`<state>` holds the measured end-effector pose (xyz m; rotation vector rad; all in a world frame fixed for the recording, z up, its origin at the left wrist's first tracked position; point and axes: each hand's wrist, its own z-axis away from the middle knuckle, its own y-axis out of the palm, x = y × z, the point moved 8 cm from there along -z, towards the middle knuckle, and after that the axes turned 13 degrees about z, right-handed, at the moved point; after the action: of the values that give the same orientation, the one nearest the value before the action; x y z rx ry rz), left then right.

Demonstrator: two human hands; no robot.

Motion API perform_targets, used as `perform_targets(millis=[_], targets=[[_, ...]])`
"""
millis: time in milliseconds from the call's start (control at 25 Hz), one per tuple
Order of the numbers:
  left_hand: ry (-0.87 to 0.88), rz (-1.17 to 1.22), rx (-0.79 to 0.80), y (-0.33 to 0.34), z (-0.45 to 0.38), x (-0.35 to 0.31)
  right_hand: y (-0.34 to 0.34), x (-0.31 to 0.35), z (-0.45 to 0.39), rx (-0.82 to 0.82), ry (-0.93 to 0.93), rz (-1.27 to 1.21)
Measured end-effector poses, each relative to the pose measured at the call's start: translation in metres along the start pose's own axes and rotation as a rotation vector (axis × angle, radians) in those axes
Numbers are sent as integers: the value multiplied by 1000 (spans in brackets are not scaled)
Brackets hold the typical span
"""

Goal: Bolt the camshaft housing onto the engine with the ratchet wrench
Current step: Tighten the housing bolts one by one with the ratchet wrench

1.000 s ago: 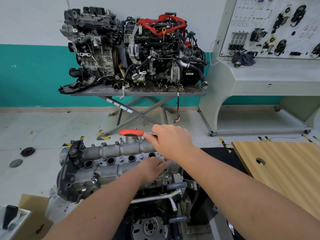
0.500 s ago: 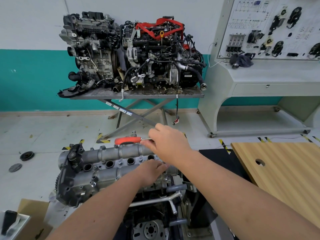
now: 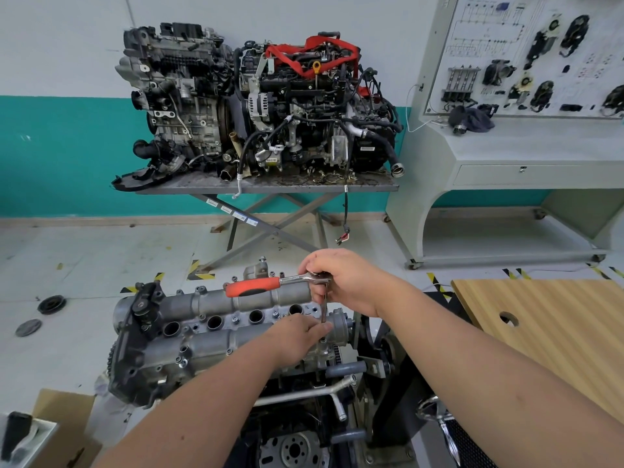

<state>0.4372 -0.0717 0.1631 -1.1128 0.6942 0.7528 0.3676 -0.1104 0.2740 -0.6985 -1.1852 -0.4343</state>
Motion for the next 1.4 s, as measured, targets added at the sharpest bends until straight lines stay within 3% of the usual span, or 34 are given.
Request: perform_targets(millis=[280, 560, 760, 1400], targets=[[23, -25, -9, 0, -4, 1, 2, 5, 3, 152, 57, -226], [17, -34, -13, -1, -5, 2, 8, 0, -5, 183, 199, -211], [18, -44, -7, -1, -4, 1, 9, 1, -6, 143, 209, -196], [34, -33, -2, 0, -8, 5, 5, -4, 4, -110, 271, -565]])
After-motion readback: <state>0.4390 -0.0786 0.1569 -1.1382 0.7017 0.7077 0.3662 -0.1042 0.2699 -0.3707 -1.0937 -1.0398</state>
